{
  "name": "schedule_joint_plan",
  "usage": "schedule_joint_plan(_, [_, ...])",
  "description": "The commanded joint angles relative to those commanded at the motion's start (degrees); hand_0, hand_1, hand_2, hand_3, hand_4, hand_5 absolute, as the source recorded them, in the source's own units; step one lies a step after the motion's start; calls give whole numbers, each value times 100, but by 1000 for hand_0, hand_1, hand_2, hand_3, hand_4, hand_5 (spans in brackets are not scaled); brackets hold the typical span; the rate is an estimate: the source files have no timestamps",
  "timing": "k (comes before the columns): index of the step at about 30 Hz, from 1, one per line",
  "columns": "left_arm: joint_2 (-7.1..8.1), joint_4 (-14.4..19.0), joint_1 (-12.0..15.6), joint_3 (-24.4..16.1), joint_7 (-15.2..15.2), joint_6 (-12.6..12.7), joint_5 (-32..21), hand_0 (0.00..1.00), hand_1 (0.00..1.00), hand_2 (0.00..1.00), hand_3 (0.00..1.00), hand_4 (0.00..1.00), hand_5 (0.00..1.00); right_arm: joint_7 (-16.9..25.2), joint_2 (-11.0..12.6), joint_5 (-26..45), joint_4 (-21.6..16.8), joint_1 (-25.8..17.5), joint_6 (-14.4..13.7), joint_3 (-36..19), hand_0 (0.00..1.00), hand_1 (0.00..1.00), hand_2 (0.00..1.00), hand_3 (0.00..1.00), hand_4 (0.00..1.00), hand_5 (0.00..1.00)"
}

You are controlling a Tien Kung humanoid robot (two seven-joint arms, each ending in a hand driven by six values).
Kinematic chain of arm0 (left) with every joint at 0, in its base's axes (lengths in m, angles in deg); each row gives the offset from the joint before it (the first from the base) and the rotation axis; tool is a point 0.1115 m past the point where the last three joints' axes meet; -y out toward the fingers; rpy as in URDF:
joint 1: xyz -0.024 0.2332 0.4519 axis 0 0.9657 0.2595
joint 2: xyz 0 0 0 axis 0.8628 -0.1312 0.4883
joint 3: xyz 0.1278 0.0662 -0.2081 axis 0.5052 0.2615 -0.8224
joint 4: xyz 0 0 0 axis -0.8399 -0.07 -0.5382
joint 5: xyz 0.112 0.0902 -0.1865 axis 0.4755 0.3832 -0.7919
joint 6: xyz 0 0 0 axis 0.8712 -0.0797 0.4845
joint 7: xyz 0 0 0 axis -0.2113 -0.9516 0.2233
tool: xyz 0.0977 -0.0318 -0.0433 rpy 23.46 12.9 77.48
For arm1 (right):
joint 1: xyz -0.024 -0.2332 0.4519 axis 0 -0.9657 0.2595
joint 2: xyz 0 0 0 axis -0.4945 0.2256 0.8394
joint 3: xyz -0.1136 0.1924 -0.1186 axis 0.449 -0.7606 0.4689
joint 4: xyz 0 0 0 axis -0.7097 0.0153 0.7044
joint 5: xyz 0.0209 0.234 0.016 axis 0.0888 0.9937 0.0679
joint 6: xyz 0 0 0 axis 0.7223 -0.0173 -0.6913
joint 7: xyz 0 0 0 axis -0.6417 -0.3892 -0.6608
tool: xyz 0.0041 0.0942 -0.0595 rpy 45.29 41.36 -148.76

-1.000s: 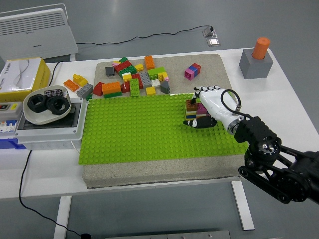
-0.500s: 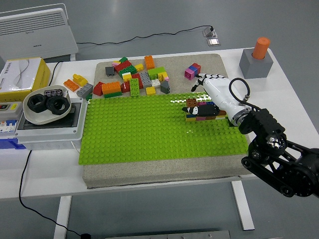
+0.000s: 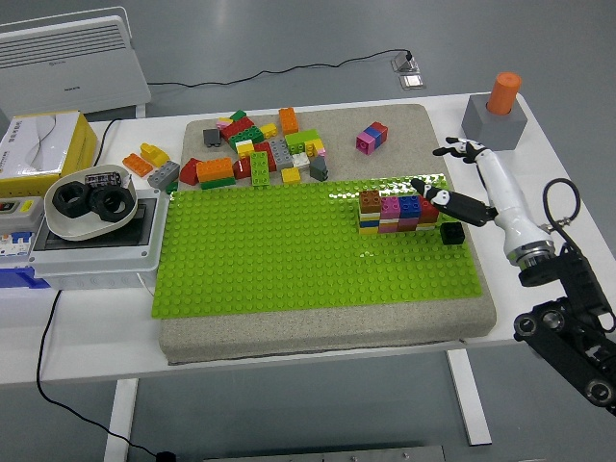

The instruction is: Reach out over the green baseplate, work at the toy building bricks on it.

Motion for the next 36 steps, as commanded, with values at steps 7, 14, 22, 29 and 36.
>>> schedule_joint_plan(7, [-46,0,-36,-23,23,-14,67,689,380,434,474,32,2,979,-81,1449,222,-541,173,-621,481,374,406,571,879,425])
schedule_joint_plan(14, [-90,0,-98,0,26,-71,221,689,380,434,471,34,2,1459,-161,2891,360,-499,257,-506,466,341,341,468,934,534])
schedule_joint_plan(22, [-128,0,-156,38,58,-82,276,689,381,434,472,35,2,1542,-142,4187,492,-481,406,-210,468,346,359,466,926,545])
schedule_joint_plan(29, [-143,0,-185,34,65,-90,332,689,381,435,473,34,2,1567,-147,4797,528,-460,470,-106,478,361,440,468,927,555])
schedule_joint_plan(36, [-126,0,-204,62,90,-95,293,689,382,435,472,35,2,1612,-178,4832,454,-460,486,-257,482,366,482,463,925,558])
